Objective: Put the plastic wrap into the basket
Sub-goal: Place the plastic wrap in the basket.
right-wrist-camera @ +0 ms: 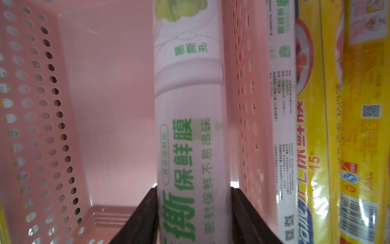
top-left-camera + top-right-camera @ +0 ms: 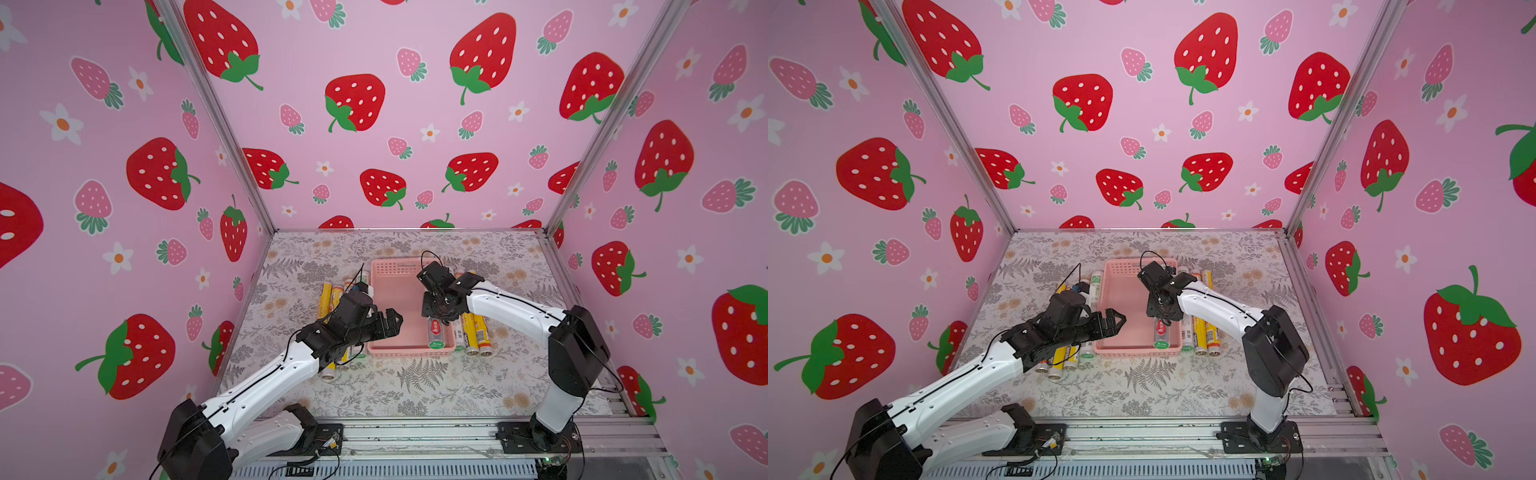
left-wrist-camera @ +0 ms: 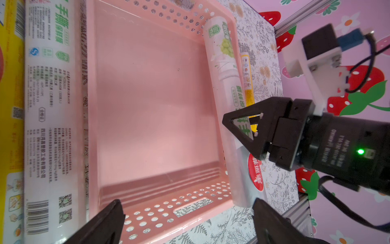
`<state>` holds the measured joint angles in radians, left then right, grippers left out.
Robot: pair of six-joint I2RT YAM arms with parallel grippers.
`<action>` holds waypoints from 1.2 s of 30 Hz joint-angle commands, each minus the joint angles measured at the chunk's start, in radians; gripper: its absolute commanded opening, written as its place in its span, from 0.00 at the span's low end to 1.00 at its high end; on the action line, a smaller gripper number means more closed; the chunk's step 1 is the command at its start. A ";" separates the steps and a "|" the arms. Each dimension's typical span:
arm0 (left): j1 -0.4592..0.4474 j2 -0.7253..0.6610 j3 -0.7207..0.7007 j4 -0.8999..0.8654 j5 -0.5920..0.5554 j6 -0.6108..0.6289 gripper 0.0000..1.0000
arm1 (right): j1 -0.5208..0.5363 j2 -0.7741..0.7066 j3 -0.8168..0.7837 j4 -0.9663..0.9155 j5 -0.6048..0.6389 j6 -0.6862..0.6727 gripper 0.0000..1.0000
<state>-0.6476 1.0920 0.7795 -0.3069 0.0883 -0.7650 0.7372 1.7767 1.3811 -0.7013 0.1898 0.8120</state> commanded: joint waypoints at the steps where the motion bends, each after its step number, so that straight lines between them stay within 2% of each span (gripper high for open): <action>1: 0.003 0.008 -0.013 0.017 -0.002 -0.007 1.00 | 0.008 0.012 0.022 0.037 0.061 -0.018 0.19; 13: 0.003 0.033 -0.051 0.058 0.002 -0.016 1.00 | 0.011 0.050 0.056 0.050 0.095 -0.078 0.19; 18: 0.003 0.066 -0.048 0.073 0.019 -0.023 0.99 | 0.010 0.046 0.058 0.049 0.141 -0.084 0.19; 28: 0.001 0.066 -0.043 0.069 0.027 -0.039 0.96 | 0.010 0.111 0.040 0.125 0.133 -0.067 0.22; 33: 0.002 0.027 -0.051 0.062 -0.005 -0.045 0.95 | 0.010 0.142 0.040 0.140 0.140 -0.071 0.27; 36: 0.002 0.013 -0.048 0.048 -0.020 -0.044 0.96 | 0.010 0.162 0.038 0.138 0.140 -0.071 0.34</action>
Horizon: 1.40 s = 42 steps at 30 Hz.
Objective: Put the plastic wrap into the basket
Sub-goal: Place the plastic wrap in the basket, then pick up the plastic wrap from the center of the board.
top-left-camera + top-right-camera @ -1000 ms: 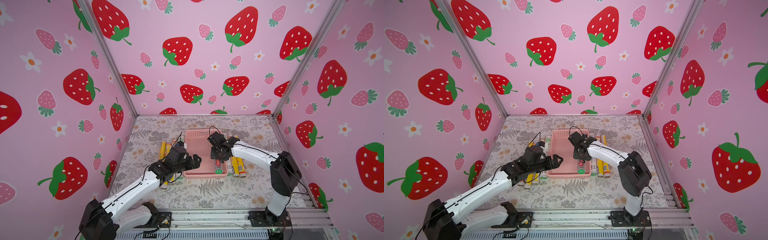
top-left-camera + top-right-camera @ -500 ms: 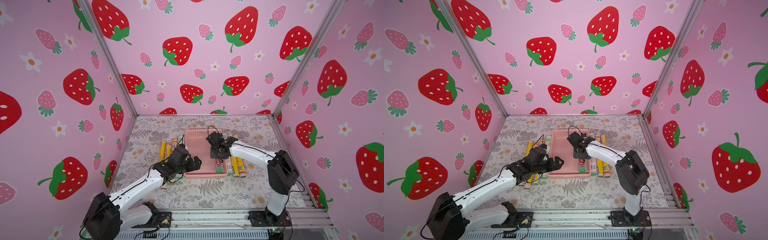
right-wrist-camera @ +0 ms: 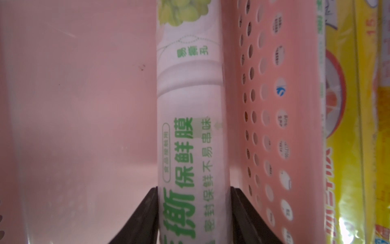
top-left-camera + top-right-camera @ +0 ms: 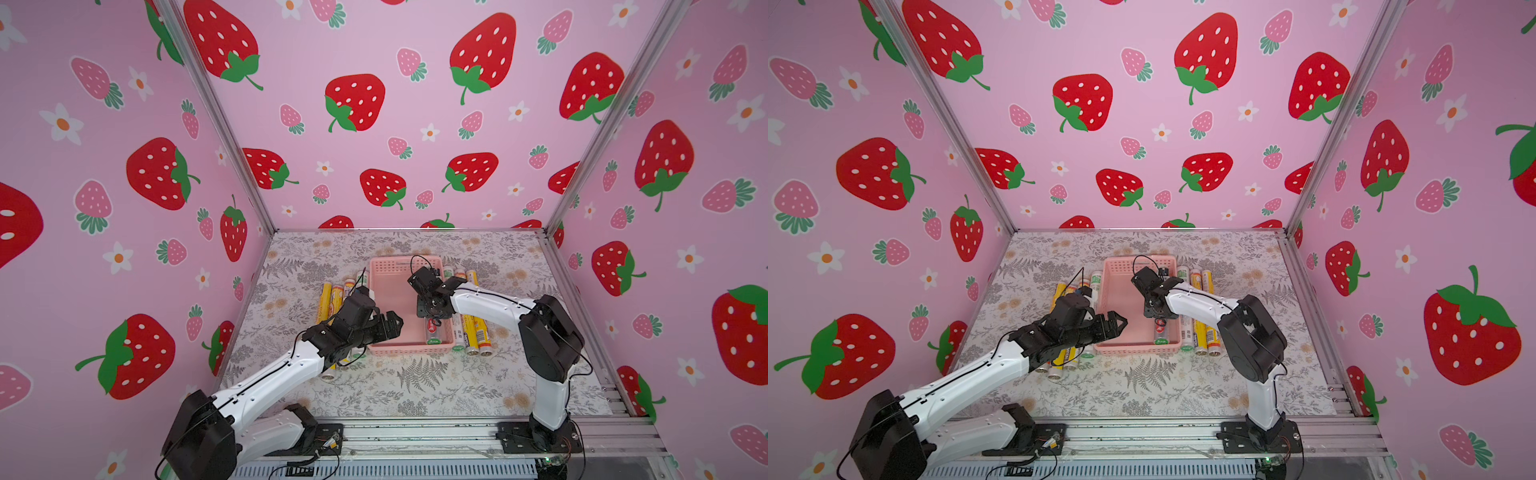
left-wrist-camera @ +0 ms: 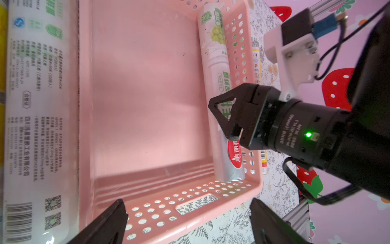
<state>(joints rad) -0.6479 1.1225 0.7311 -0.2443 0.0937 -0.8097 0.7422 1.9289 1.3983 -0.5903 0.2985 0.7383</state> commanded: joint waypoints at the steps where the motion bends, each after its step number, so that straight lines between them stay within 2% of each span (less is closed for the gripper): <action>1: 0.003 -0.021 0.001 -0.018 -0.029 0.001 0.96 | 0.006 0.016 0.019 0.027 0.028 0.003 0.38; 5: 0.002 -0.031 0.010 -0.044 -0.027 0.000 0.97 | 0.007 0.017 0.004 0.032 0.025 0.005 0.49; 7: 0.002 -0.041 0.013 -0.047 -0.026 0.001 0.97 | 0.006 0.007 -0.005 0.038 0.027 0.005 0.51; 8: 0.002 -0.047 0.011 -0.043 -0.030 0.000 0.97 | 0.006 0.002 -0.006 0.036 0.028 0.004 0.57; 16: 0.002 -0.096 0.005 -0.058 -0.062 -0.007 0.97 | 0.008 -0.076 -0.006 0.018 0.023 -0.009 0.67; 22: 0.002 -0.173 0.011 -0.123 -0.124 0.010 0.98 | 0.021 -0.131 0.018 0.020 -0.031 -0.039 0.67; 27: 0.004 -0.208 -0.001 -0.140 -0.149 0.018 0.99 | 0.026 -0.084 0.076 0.033 -0.146 -0.057 0.67; 36: 0.002 -0.111 0.037 -0.148 -0.019 0.023 0.99 | 0.028 0.038 0.073 0.084 -0.208 -0.028 0.67; 39: -0.015 -0.082 0.061 -0.172 0.005 0.033 0.98 | 0.028 0.017 0.028 0.105 -0.187 -0.018 0.67; 42: -0.040 -0.078 0.075 -0.198 -0.020 0.025 0.98 | 0.026 -0.028 -0.013 0.124 -0.163 -0.021 0.67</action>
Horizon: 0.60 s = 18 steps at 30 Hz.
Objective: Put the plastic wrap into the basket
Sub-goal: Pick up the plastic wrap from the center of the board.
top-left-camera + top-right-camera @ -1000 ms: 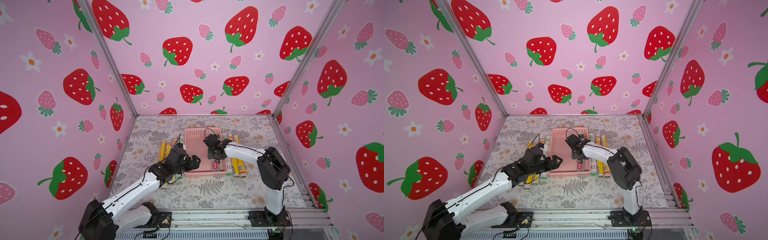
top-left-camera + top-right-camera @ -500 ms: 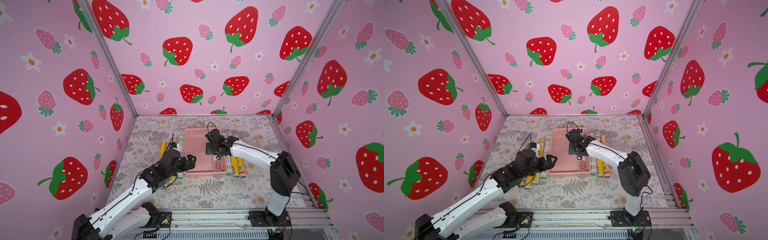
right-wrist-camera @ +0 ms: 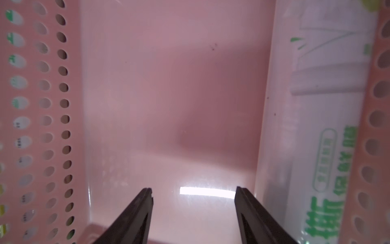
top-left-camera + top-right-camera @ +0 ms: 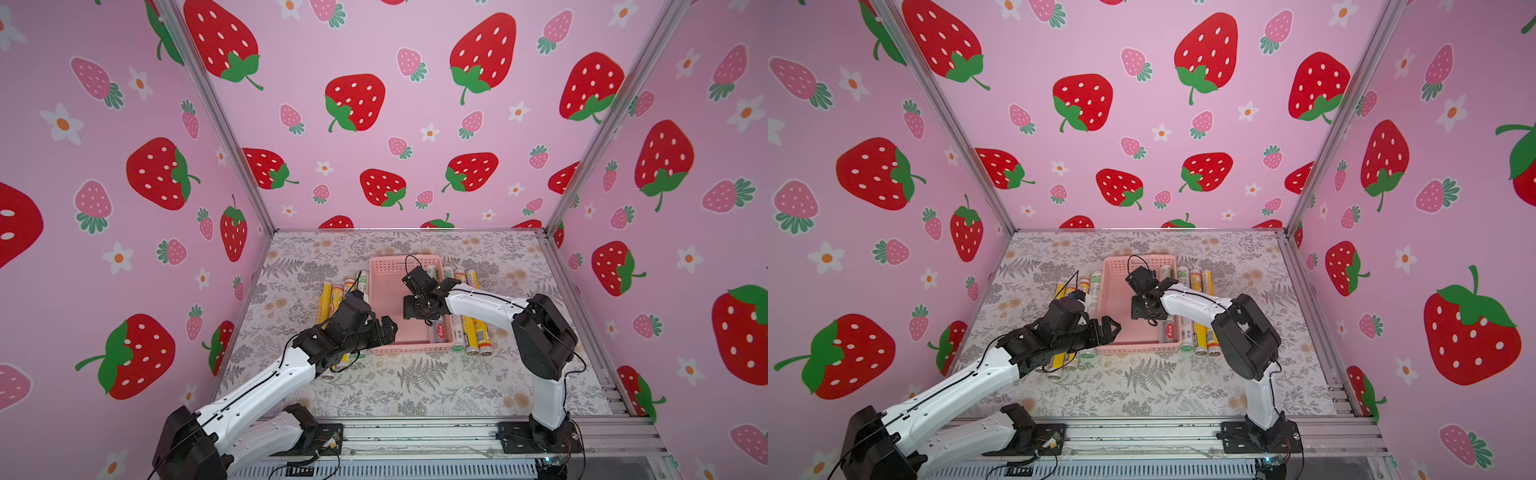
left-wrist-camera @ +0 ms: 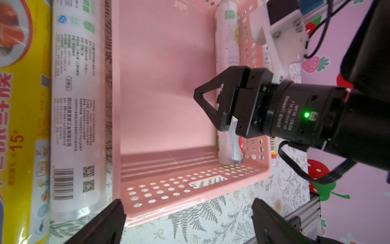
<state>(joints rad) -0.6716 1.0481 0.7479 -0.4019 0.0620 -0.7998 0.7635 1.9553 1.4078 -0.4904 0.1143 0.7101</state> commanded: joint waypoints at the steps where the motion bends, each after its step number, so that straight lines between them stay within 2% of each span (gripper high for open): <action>1: -0.023 -0.007 0.061 -0.049 0.003 0.012 0.98 | 0.004 -0.071 -0.023 0.023 0.024 -0.008 0.67; 7: -0.052 -0.032 0.080 -0.041 -0.025 -0.012 0.98 | 0.004 -0.255 -0.032 -0.007 0.053 -0.086 0.67; 12: -0.092 0.068 0.178 -0.024 -0.008 -0.007 0.98 | -0.027 -0.446 -0.119 -0.087 0.149 -0.107 0.75; 15: -0.143 0.157 0.244 0.010 -0.026 -0.009 0.97 | -0.099 -0.564 -0.229 -0.142 0.185 -0.081 0.75; 18: -0.192 0.237 0.300 0.023 -0.061 -0.011 0.96 | -0.213 -0.679 -0.374 -0.151 0.146 -0.065 0.76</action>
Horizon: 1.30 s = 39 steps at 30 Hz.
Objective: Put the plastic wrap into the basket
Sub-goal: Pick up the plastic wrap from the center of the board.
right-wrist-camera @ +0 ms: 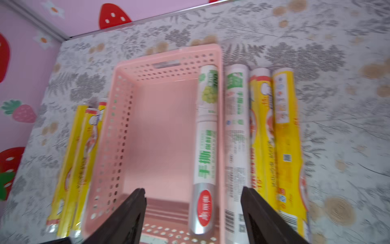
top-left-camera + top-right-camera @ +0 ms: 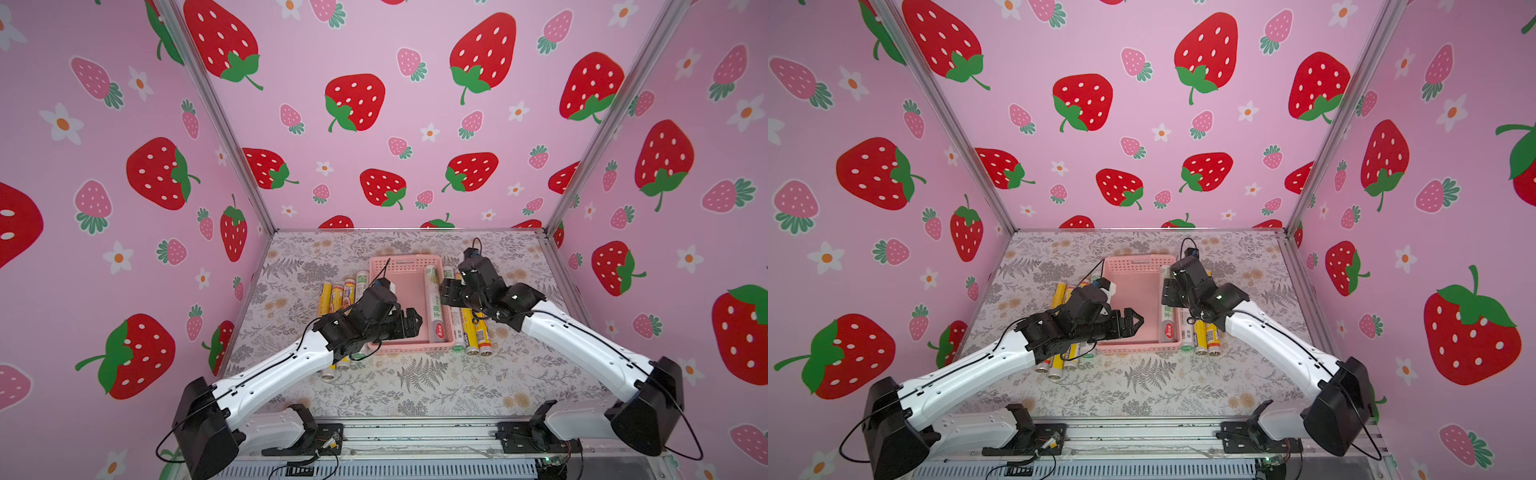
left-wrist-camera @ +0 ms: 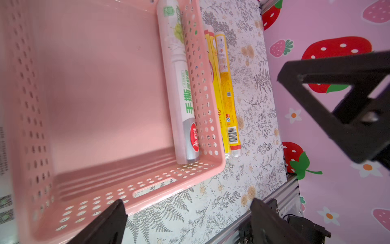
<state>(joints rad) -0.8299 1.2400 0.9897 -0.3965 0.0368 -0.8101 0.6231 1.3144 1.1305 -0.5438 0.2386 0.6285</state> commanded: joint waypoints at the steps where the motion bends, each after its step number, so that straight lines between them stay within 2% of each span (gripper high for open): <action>1: -0.046 0.069 0.066 0.030 -0.046 -0.003 0.96 | -0.116 -0.073 -0.144 -0.095 -0.003 0.016 0.76; 5: -0.060 0.127 0.062 0.053 -0.102 -0.049 0.96 | -0.242 -0.136 -0.291 -0.030 -0.120 -0.039 0.78; 7: -0.060 0.144 0.067 0.048 -0.110 -0.058 0.96 | -0.276 -0.129 -0.327 0.007 -0.196 -0.078 0.78; 10: -0.059 0.150 0.071 0.040 -0.110 -0.036 0.96 | -0.303 -0.096 -0.347 0.034 -0.224 -0.096 0.78; 17: -0.059 0.137 0.060 0.020 -0.135 -0.036 0.96 | -0.382 0.020 -0.367 0.105 -0.245 -0.109 0.76; 24: -0.054 0.104 0.046 -0.004 -0.155 -0.020 0.97 | -0.393 0.090 -0.359 0.153 -0.279 -0.133 0.73; 39: -0.054 0.094 0.059 -0.001 -0.117 0.009 0.97 | -0.395 0.198 -0.315 0.129 -0.183 -0.125 0.71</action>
<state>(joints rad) -0.8875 1.3308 1.0214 -0.3759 -0.0925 -0.8230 0.2317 1.4879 0.7895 -0.4038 0.0124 0.5076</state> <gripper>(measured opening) 0.976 0.711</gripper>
